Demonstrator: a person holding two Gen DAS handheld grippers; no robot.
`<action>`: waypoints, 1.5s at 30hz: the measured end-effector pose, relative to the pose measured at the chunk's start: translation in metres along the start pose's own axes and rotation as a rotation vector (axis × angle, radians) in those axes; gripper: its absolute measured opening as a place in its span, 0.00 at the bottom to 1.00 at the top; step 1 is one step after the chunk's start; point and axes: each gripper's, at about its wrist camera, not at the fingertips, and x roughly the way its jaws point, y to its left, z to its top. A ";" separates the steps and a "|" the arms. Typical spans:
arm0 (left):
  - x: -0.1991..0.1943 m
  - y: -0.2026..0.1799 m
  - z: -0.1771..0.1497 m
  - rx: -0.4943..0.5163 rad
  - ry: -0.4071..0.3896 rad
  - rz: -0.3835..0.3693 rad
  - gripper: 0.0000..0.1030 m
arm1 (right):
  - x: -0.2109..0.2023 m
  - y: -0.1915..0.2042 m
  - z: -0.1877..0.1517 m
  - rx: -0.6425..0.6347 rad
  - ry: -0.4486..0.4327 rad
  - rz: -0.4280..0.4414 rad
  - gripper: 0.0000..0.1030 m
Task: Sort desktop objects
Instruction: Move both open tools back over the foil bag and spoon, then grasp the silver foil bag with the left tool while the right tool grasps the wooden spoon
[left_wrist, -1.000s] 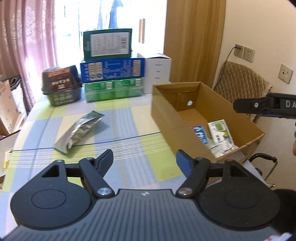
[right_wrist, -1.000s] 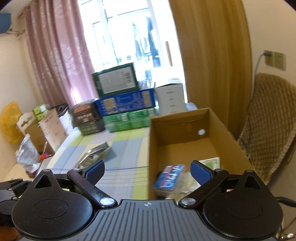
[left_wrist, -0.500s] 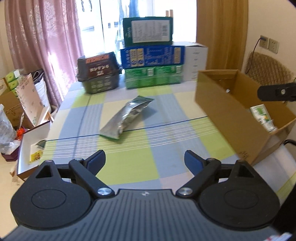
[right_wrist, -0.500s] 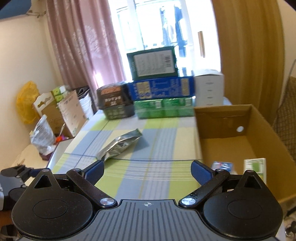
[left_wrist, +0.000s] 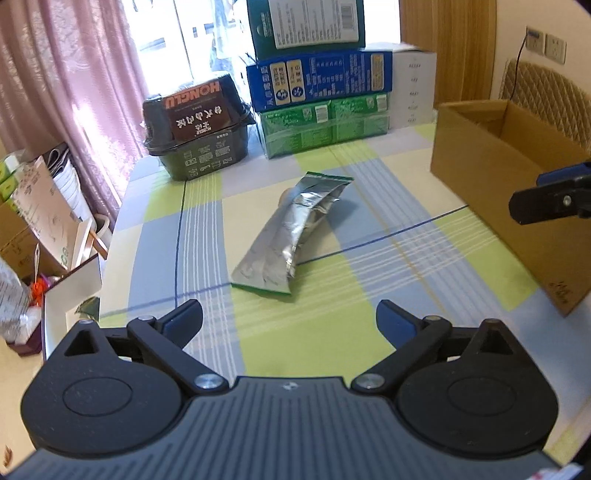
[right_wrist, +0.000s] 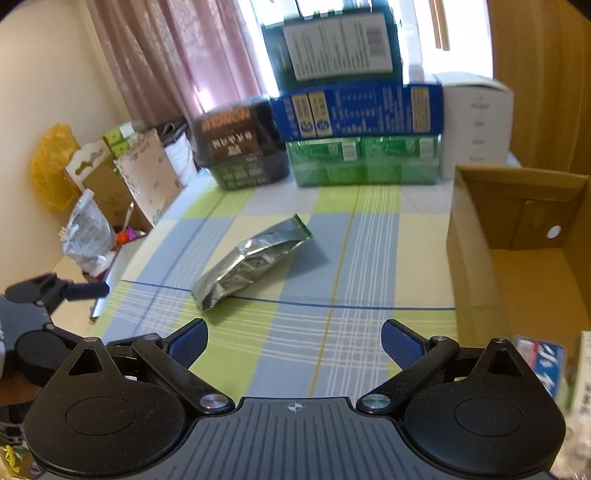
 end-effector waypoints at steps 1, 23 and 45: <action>0.008 0.003 0.004 0.012 0.004 -0.003 0.96 | 0.011 -0.003 0.004 0.001 0.014 -0.002 0.95; 0.153 0.007 0.073 0.243 0.126 -0.123 0.84 | 0.125 -0.038 0.042 -0.111 0.134 -0.083 0.95; 0.167 0.021 0.093 0.249 0.227 -0.087 0.19 | 0.132 -0.030 0.042 -0.101 0.133 -0.069 0.95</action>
